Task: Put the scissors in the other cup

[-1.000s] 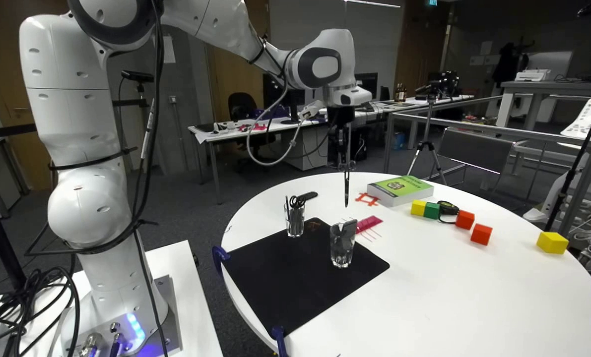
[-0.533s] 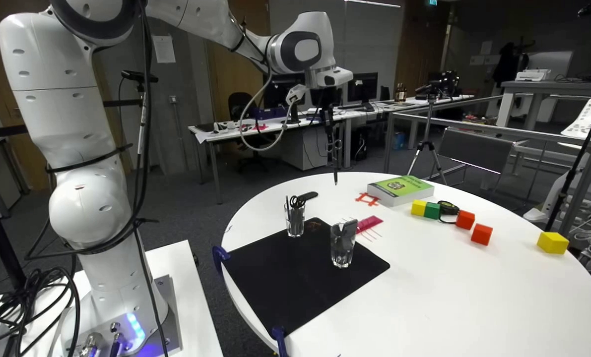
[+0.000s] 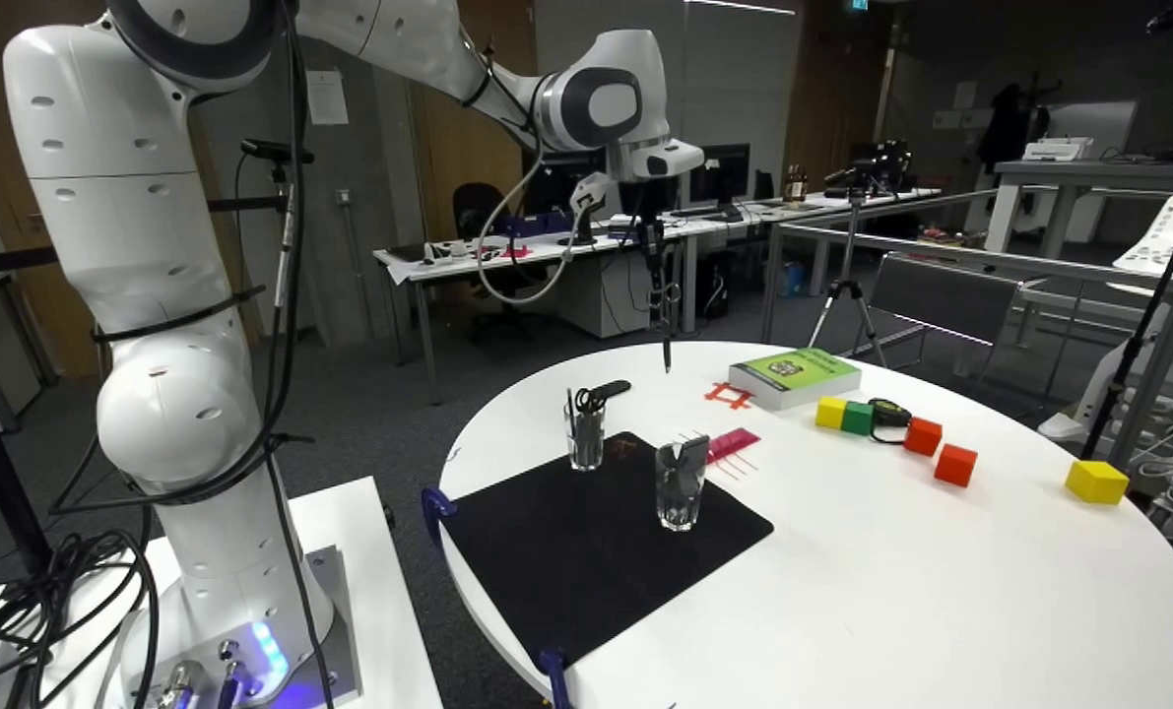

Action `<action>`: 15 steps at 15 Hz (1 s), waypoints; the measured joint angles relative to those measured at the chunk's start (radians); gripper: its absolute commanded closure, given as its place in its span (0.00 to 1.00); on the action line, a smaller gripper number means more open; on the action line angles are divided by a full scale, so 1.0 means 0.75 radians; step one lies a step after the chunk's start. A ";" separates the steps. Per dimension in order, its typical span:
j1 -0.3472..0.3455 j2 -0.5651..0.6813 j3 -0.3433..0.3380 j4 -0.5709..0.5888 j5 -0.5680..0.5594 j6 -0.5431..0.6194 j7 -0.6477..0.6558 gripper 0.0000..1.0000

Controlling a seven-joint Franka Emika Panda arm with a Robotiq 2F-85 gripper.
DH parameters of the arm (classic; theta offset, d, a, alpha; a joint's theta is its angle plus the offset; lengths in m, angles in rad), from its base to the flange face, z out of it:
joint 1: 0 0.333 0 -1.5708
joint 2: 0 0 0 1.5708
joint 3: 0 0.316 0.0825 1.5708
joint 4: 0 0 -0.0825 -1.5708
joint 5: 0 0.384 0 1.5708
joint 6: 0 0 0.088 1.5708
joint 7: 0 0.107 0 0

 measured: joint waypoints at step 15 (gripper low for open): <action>0.010 0.009 0.019 0.000 -0.002 0.000 0.000 0.99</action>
